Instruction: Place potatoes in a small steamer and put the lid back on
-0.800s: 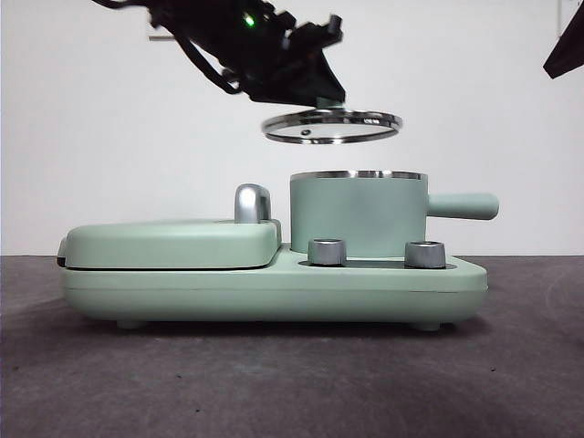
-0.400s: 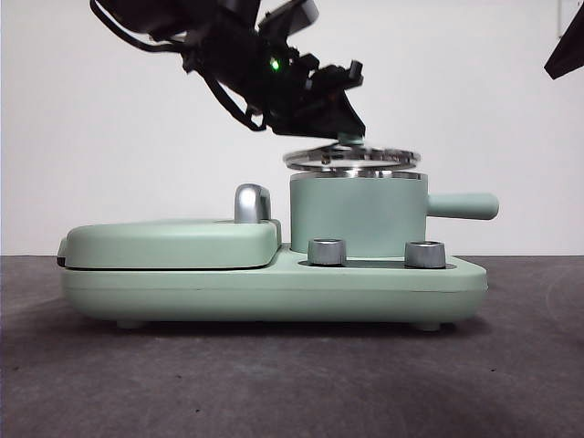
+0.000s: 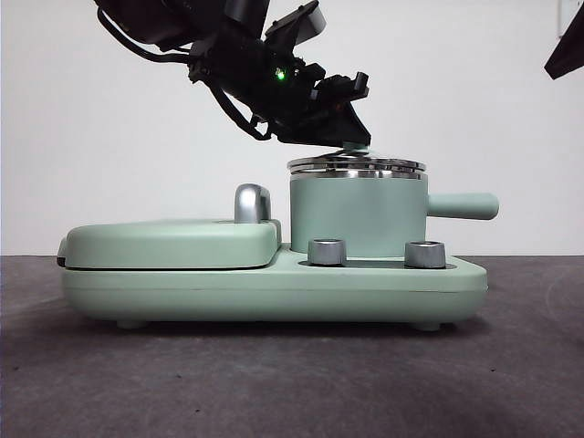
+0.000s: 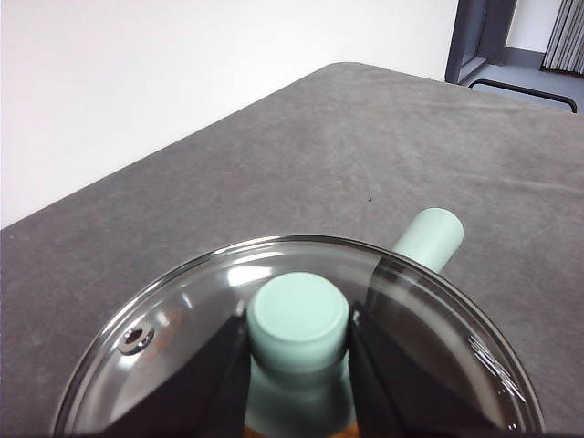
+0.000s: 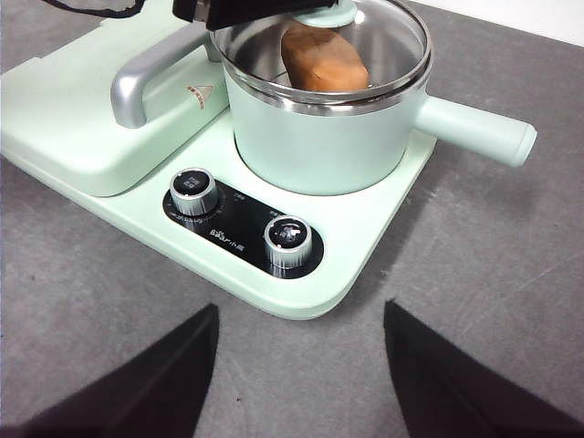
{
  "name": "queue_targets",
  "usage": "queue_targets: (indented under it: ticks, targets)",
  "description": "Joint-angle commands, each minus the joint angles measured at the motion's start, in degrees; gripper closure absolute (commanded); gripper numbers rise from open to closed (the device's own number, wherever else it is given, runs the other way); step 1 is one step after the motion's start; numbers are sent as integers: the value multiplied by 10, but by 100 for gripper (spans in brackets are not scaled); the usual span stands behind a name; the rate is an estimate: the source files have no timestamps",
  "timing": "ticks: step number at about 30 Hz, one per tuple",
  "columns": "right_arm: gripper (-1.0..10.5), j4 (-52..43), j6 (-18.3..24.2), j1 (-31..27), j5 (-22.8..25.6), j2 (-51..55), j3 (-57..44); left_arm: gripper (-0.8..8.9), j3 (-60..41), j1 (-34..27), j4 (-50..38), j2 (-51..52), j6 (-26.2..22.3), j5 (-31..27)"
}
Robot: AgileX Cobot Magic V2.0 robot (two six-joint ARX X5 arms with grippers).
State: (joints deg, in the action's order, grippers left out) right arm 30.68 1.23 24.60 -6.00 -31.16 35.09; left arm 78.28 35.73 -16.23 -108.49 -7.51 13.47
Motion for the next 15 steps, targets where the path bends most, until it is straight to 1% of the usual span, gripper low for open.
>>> queue_targets:
  ticks: [1,6,15]
  targets:
    - [670,-4,-4,3,1,-2,1,804,20,7,-18,-14,-7,2]
    - [670,-3,-4,3,1,-2,1,804,20,7,-31,-23,-6,6]
    - [670,-2,-4,3,1,-2,1,804,20,7,-29,-25,-6,6]
